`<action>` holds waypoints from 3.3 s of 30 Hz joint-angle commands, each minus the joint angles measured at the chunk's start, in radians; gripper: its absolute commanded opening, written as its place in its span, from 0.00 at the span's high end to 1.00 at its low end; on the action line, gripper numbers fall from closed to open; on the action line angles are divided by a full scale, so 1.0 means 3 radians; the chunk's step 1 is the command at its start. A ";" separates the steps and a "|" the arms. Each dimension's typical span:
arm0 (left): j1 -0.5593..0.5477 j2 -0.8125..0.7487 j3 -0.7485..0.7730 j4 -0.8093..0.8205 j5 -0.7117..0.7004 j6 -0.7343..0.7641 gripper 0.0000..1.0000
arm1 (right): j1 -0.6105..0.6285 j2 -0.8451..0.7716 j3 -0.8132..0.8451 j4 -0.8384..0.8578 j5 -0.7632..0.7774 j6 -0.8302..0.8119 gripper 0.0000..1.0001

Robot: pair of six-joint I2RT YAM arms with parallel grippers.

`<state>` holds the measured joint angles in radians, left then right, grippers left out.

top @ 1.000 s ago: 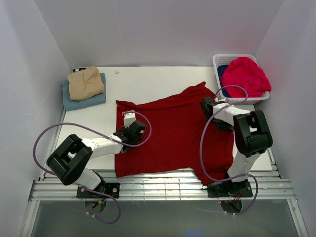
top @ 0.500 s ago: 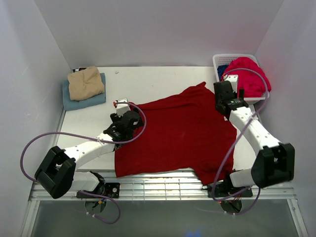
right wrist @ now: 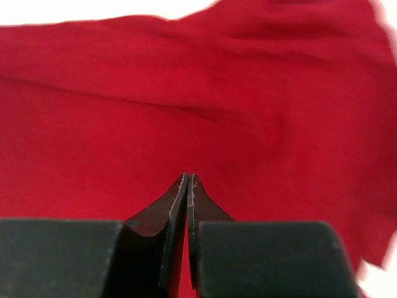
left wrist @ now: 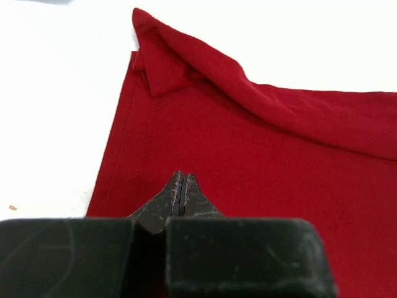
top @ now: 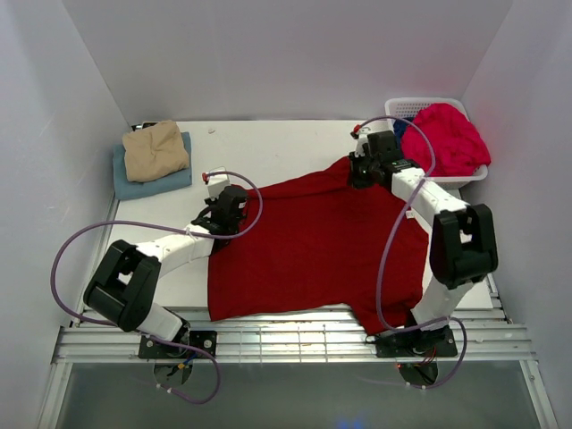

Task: Fold and stack the t-shirts
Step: Flatten out the tshirt

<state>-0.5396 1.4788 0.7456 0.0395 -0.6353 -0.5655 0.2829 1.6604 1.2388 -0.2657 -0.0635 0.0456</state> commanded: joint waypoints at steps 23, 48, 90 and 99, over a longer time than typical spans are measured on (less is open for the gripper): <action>0.0004 -0.0291 -0.0113 0.0002 0.0042 -0.0083 1.00 | 0.0391 0.1961 0.1587 0.0333 -0.1374 0.0150 0.92; 0.0009 -0.1048 -0.0281 -0.0469 -0.0152 -0.0155 1.00 | 0.0535 0.2948 0.2855 -0.0250 -0.0643 0.0262 0.92; 0.0991 0.1890 0.2447 -0.0406 0.0333 0.0765 0.65 | 0.0029 0.1915 0.2788 0.0022 0.0216 0.0073 0.42; 0.1027 0.2066 0.2485 -0.0623 0.0548 0.0576 0.69 | -0.0084 0.1967 0.2341 -0.0480 0.0846 0.0063 0.44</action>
<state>-0.2375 2.1521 1.4975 -0.1146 -0.5037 -0.3683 0.2401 2.2345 2.0357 -0.3080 0.1181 0.0750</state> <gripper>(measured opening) 0.314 0.564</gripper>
